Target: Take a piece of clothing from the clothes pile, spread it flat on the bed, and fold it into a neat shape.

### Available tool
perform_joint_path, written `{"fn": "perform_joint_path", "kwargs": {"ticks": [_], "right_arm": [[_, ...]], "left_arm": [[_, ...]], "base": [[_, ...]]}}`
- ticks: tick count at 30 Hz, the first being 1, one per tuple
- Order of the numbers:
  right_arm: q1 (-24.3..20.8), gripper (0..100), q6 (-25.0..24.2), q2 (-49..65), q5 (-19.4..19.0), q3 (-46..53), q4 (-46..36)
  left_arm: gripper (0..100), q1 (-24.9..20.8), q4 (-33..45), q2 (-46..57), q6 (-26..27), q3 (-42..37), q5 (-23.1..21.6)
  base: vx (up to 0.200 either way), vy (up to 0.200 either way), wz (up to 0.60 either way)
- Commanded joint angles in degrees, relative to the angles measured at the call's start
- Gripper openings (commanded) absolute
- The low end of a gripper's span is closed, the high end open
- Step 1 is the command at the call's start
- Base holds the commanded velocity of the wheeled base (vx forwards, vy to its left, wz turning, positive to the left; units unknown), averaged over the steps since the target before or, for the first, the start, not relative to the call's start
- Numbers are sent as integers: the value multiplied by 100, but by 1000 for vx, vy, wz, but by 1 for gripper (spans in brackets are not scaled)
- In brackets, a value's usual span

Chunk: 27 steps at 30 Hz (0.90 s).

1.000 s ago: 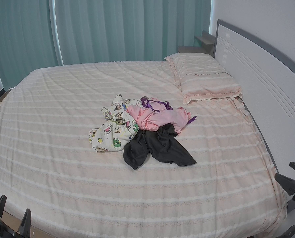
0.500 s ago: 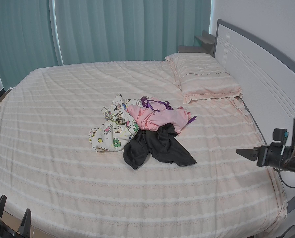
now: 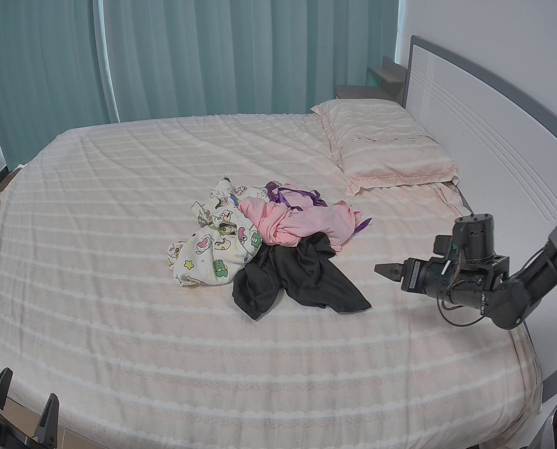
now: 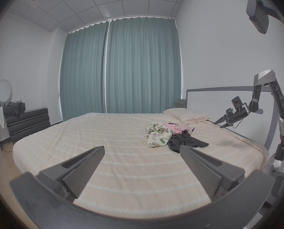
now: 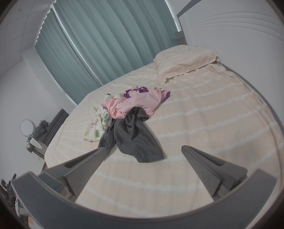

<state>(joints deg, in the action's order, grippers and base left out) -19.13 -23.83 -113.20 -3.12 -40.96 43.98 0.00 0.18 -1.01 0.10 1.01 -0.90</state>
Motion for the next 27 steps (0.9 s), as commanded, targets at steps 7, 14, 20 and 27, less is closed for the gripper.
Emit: {"fn": "perform_joint_path", "kwargs": {"ticks": [7, 14, 20, 27], "right_arm": [[-232, 100, -104, -1661, 154, -993, 295], [-399, 100, -104, -2654, 259, -1863, 304], [-487, 100, -95, -3050, 514, -2505, 225], [-434, 100, -95, -3120, 576, -2742, 40]], "left_arm": [[100, 0, -1, 84, -1, -84, 2], [100, 0, 8, 84, -1, -84, 2], [100, 0, -1, 84, -1, -84, 2], [100, 0, 8, 84, -1, -84, 2]], "base": [[0, 0, 0], [0, 0, 0], [0, 0, 0], [0, 0, 0]]}}
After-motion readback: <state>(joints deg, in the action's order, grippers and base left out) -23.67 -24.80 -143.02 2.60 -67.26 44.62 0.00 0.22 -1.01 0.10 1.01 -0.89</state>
